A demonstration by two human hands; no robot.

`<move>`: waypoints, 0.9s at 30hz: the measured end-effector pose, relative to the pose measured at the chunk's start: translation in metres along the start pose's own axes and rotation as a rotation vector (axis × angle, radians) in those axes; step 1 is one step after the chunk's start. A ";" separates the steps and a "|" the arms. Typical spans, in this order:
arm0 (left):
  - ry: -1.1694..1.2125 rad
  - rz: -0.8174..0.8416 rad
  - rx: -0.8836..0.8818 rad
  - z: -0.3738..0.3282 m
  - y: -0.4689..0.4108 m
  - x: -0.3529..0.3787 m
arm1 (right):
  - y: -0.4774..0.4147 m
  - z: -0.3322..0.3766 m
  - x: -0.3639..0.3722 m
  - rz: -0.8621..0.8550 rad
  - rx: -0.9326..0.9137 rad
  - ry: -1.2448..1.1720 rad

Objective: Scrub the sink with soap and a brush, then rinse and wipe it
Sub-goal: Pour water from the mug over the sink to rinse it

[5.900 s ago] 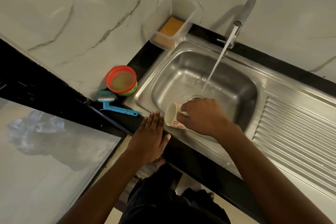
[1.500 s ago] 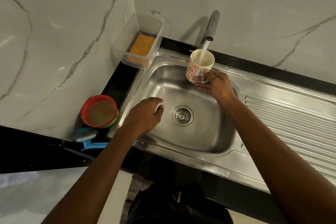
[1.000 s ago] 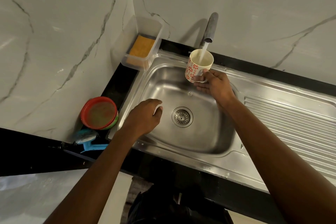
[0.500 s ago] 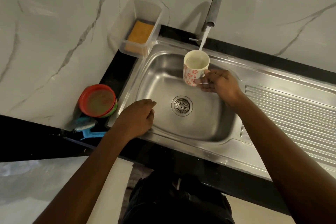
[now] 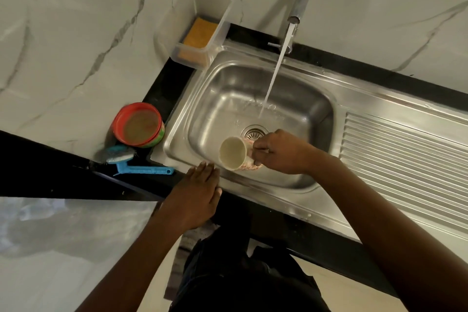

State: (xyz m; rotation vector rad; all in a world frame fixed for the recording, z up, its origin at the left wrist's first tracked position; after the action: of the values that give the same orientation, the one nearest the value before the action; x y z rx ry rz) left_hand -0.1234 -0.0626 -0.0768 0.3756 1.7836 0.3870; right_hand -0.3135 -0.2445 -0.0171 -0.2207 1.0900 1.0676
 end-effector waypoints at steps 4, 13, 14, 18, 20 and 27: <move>0.043 0.002 0.006 -0.006 -0.004 0.012 | 0.009 0.014 0.004 -0.008 -0.035 0.107; -0.080 0.000 0.099 -0.037 -0.008 0.036 | 0.059 -0.015 -0.002 0.001 0.017 0.134; -0.088 0.004 0.111 -0.043 -0.009 0.039 | 0.067 -0.018 -0.005 -0.009 0.030 0.141; -0.120 0.032 0.156 -0.067 -0.016 0.044 | 0.092 -0.028 -0.008 -0.054 0.049 0.192; -0.115 0.053 0.174 -0.078 -0.018 0.043 | 0.099 -0.030 -0.006 -0.073 0.046 0.198; -0.117 0.090 0.244 -0.109 -0.025 0.045 | 0.125 -0.038 -0.004 -0.101 0.063 0.146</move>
State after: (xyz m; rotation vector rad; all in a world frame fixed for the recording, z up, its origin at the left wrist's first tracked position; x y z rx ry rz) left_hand -0.2410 -0.0717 -0.1015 0.6396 1.7072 0.2049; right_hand -0.4357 -0.2063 0.0083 -0.3038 1.2286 0.9363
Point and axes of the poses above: each hand's wrist, its own y-axis away from the middle knuckle, its own x-axis out of the palm, z = x × y, the point moved 1 cm from there along -y, towards the middle knuckle, and after that the axes turned 3 degrees about -z, right-handed, at the moved point
